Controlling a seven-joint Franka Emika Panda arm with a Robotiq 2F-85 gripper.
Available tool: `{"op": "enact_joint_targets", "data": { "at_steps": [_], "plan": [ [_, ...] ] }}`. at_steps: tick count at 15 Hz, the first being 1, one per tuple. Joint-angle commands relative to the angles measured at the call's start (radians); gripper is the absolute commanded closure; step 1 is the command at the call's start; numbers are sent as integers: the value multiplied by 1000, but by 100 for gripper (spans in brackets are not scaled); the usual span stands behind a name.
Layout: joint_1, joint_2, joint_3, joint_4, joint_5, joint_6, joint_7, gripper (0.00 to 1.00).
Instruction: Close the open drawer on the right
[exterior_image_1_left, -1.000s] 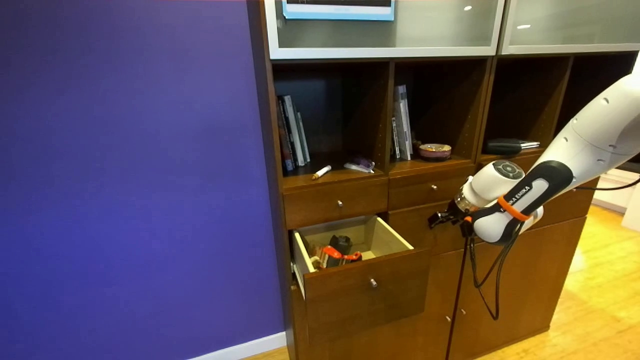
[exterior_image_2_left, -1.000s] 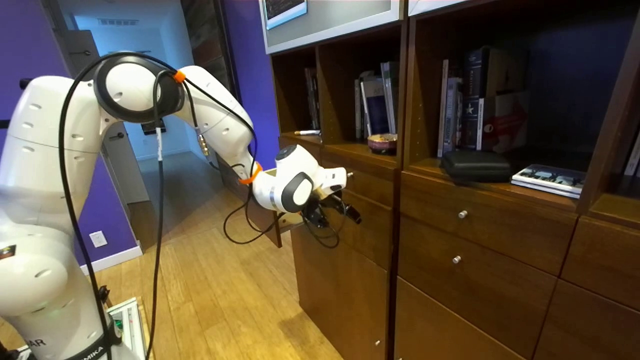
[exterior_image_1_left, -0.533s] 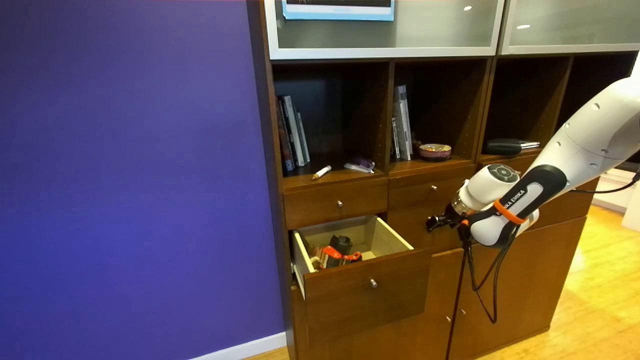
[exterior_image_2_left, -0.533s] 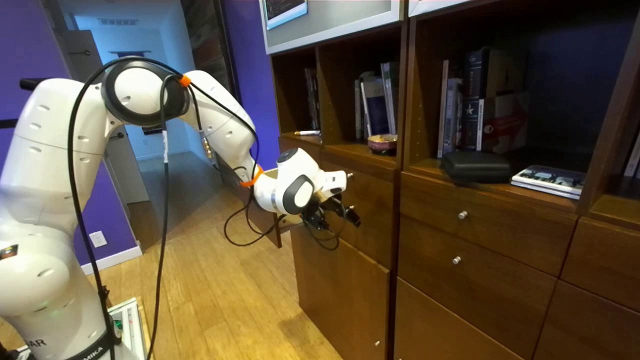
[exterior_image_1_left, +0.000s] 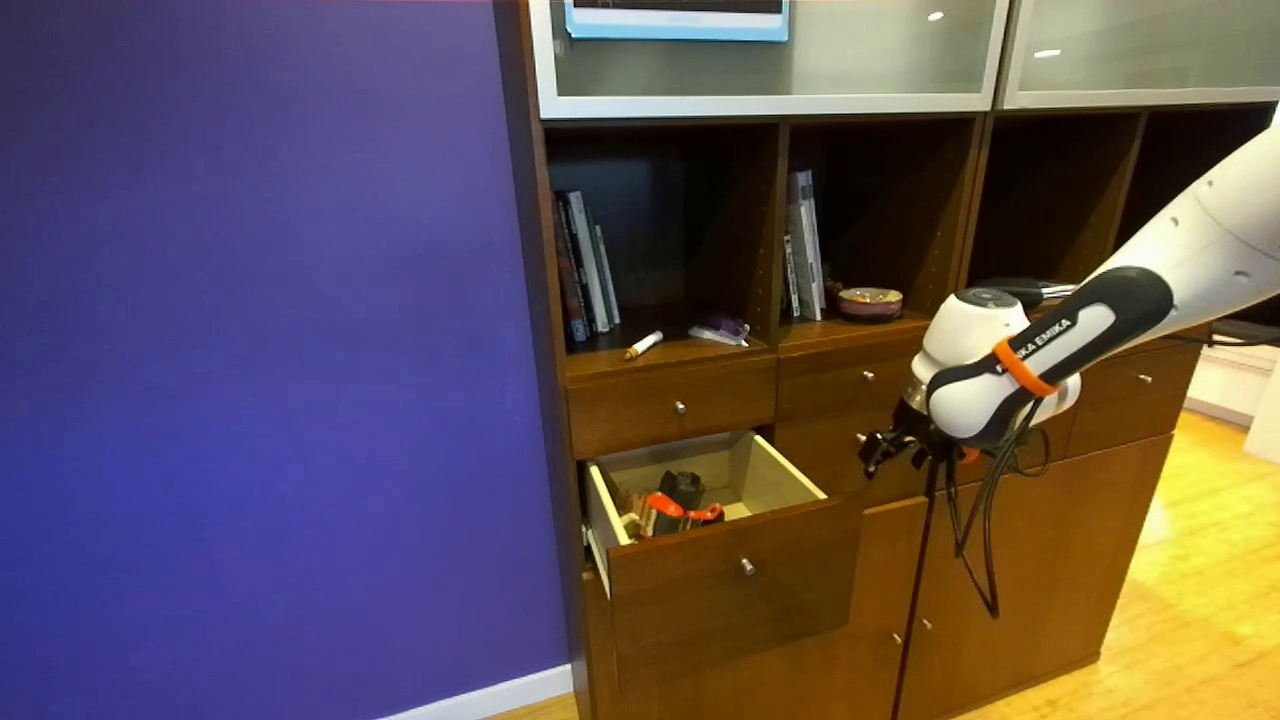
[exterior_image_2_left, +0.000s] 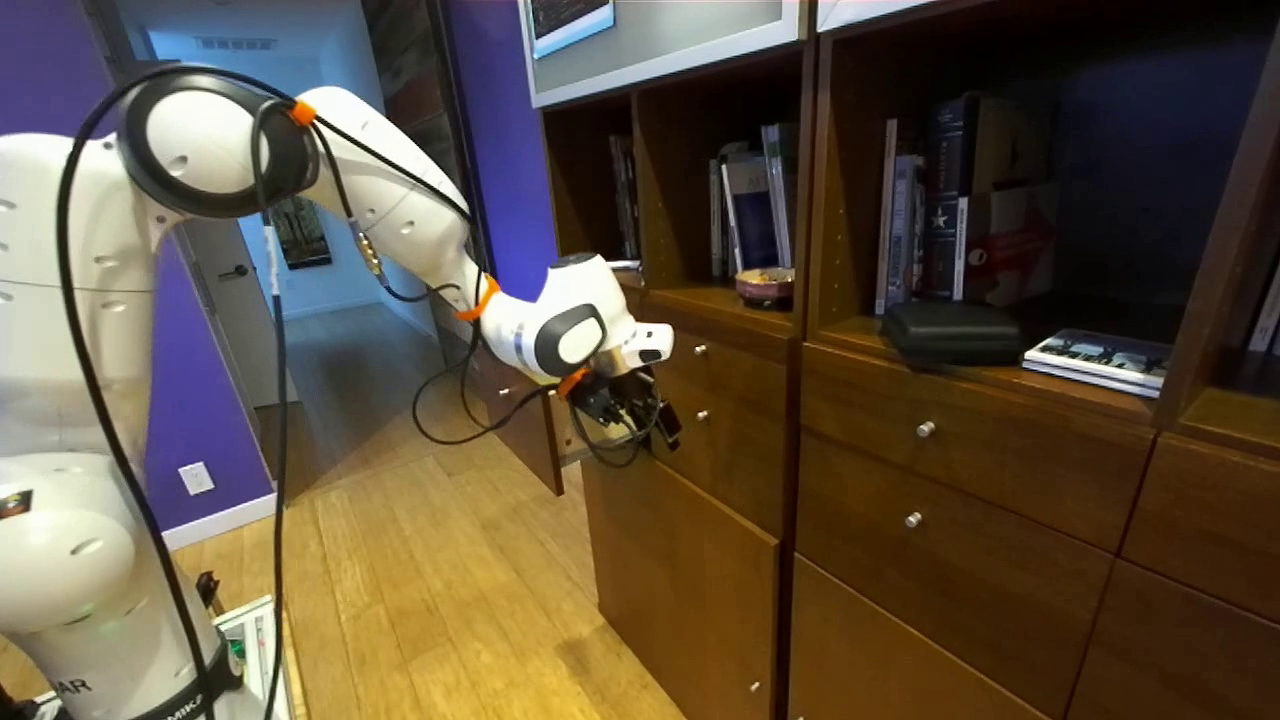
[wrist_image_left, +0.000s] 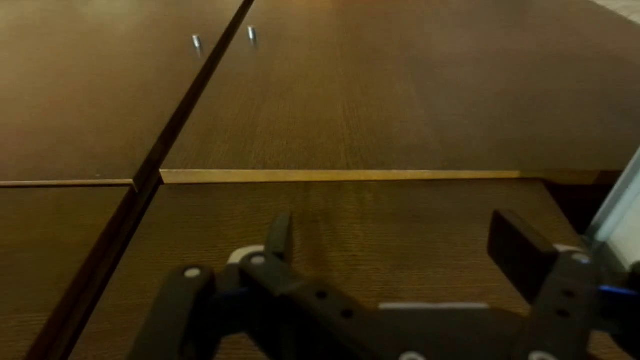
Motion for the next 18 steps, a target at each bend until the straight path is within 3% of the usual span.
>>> {"op": "enact_joint_targets", "data": {
  "at_steps": [1, 5, 7, 9, 12, 18],
  "plan": [
    [-11, -205, 21, -84, 25, -229, -26, 0],
    [-14, -384, 46, -102, 33, -415, -10, 0],
    [-10, -468, 68, -100, 98, -478, -16, 0],
    [-5, -538, 96, -88, 108, -538, 54, 0],
    [2, -632, 145, -87, 148, -576, 138, 0],
    [6, -798, 270, -161, 153, -520, 333, 0]
  ]
}}
